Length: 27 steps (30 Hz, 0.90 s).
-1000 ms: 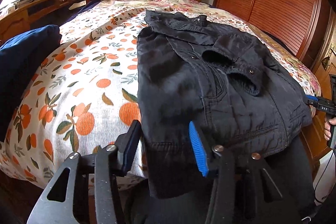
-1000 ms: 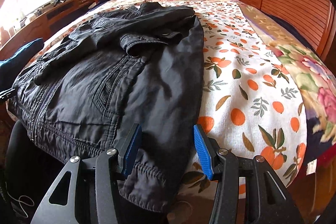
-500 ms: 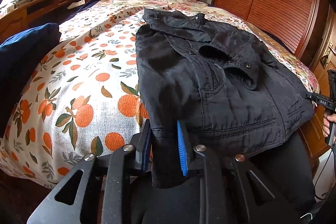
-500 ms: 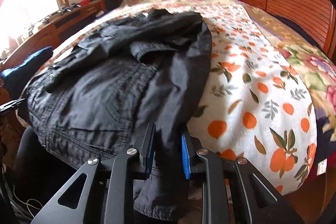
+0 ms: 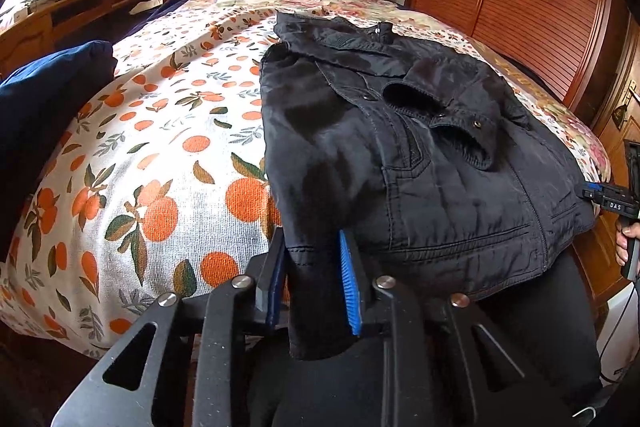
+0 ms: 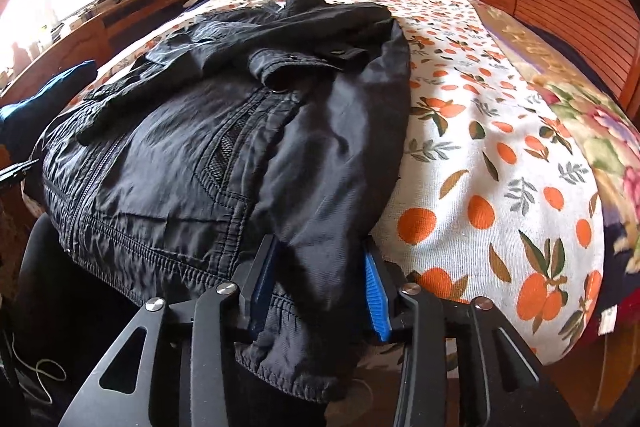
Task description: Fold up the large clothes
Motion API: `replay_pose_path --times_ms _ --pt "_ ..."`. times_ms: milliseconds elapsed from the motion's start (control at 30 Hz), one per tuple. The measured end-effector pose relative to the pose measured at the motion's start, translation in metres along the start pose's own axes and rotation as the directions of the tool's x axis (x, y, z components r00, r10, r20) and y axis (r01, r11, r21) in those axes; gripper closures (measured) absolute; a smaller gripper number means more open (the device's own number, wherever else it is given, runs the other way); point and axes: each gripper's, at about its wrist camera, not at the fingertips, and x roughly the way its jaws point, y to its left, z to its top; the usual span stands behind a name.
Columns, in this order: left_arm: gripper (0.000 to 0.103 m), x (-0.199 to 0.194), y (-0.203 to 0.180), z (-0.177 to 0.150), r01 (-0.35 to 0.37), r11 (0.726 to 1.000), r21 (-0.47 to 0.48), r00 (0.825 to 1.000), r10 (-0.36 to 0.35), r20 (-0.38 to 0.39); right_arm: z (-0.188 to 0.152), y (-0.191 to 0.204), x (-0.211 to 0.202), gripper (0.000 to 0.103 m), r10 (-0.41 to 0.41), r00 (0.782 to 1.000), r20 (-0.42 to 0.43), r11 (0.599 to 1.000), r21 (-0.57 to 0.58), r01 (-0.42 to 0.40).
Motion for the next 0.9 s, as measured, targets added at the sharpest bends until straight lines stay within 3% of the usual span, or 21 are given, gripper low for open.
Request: replay_pose_path --times_ms 67,167,267,467,700,900 --pt "0.095 -0.005 -0.002 0.005 -0.002 1.000 0.004 1.000 0.002 0.011 0.003 -0.002 -0.004 0.091 0.016 1.000 0.019 1.000 0.003 -0.016" --pt "0.097 -0.023 -0.008 0.018 0.005 1.000 0.015 0.998 -0.006 0.068 0.011 -0.004 -0.016 0.096 0.045 0.996 0.075 0.999 0.009 -0.045" --pt "0.097 -0.048 -0.018 0.038 0.010 0.999 0.036 0.992 -0.014 0.129 0.026 -0.004 -0.038 0.097 0.064 0.986 0.157 0.998 0.010 -0.066" --pt "0.097 -0.096 -0.040 0.072 0.035 0.997 0.076 0.969 -0.053 0.243 0.055 -0.012 -0.098 0.098 0.106 0.938 0.330 0.992 0.032 -0.123" --pt "0.097 -0.149 -0.056 0.091 0.033 0.994 0.107 0.941 -0.067 0.331 0.056 -0.008 -0.156 0.098 0.131 0.901 0.414 0.990 -0.004 -0.143" --pt "0.097 -0.197 -0.057 0.097 0.036 0.994 0.106 0.907 -0.077 0.413 0.033 -0.013 -0.220 0.099 0.130 0.872 0.472 0.991 -0.042 -0.125"
